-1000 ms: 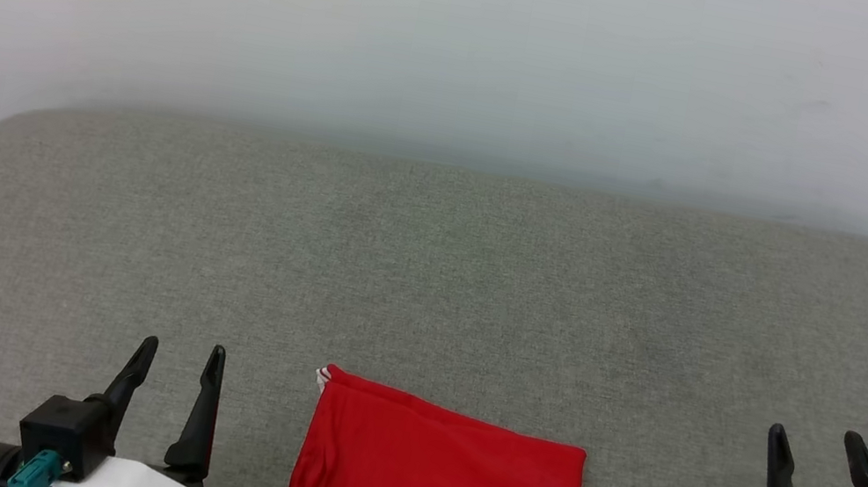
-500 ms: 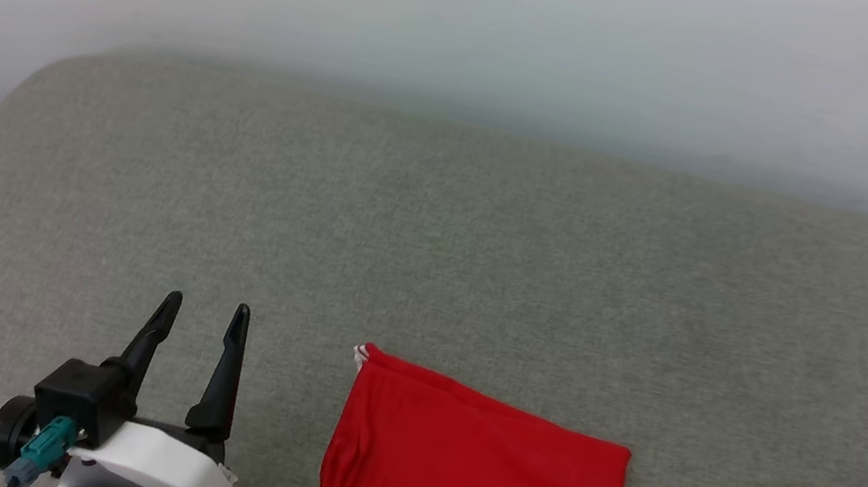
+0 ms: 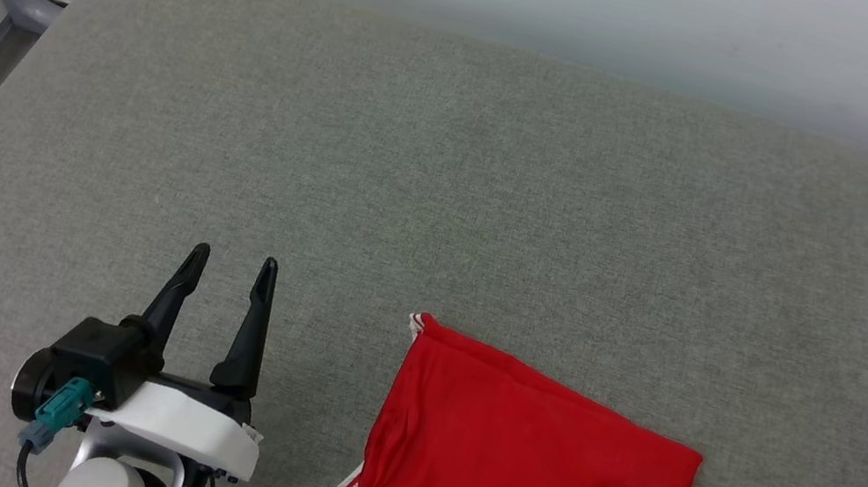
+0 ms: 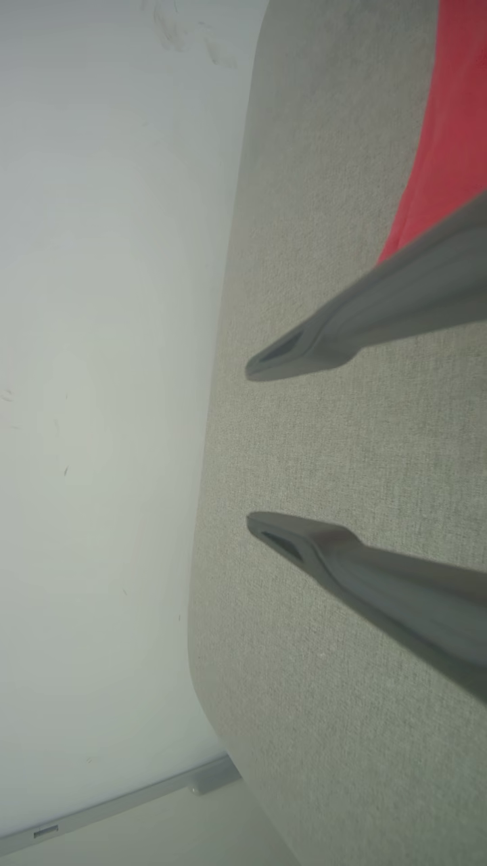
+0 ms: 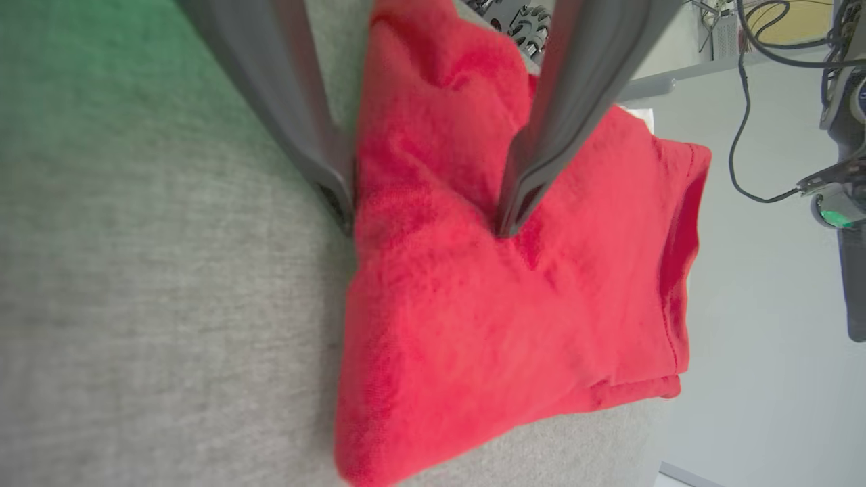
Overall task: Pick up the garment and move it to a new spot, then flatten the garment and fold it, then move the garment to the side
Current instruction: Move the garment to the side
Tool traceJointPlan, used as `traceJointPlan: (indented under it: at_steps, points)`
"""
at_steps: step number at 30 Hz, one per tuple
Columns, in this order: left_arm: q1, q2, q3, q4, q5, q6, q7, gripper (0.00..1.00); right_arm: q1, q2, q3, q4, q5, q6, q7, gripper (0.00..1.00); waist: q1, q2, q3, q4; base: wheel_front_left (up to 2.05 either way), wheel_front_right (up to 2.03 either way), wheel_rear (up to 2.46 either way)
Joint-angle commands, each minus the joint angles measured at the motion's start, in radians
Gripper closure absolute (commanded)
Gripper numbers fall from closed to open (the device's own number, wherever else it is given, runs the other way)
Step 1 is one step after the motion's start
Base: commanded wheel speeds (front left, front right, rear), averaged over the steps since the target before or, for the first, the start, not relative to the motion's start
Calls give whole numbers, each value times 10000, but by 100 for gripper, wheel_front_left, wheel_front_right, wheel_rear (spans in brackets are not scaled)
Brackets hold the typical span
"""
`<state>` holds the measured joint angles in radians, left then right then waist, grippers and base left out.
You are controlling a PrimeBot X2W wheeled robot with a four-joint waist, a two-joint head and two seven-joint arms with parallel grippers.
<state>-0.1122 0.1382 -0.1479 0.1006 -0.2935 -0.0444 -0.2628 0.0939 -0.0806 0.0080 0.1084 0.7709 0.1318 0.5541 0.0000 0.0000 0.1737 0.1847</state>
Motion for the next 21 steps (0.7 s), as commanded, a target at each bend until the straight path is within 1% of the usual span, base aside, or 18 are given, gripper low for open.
traceJointPlan:
  at_steps: [1,5,6,7,8,9,13,16,21]
  points:
    - [-193,-118,99,26,97,-88,-23,0,-166,-43,157,432,11,-23,-6,0,0,0,243,179,0,0,0]
    - [-238,-250,241,75,203,-235,-23,0,-385,-49,356,937,36,-39,94,0,0,0,391,261,0,0,0]
    - [-252,-286,273,90,219,-259,-23,0,-427,-42,379,1026,51,-42,121,25,0,0,398,266,0,0,0]
    - [-252,-319,322,101,264,-284,-23,0,-461,-58,411,1069,46,-57,138,66,0,0,384,261,0,0,0]
    - [-252,-319,322,101,264,-284,-23,0,-461,-58,411,1069,46,-57,138,66,0,0,384,261,0,0,0]
    - [-231,-345,368,115,290,-320,-23,0,-492,-93,448,1066,10,-60,155,100,0,0,348,244,0,0,0]
    - [-96,-413,481,227,406,-384,-23,0,-571,-259,590,726,-182,-24,170,100,0,0,76,118,0,0,0]
    - [65,-437,566,289,502,-437,-23,0,-545,-498,683,325,-474,-22,233,100,0,0,-256,-66,0,0,0]
    - [316,-405,666,214,676,-474,-23,0,-567,-883,812,-435,-1087,-16,617,100,0,0,-746,-632,0,0,0]
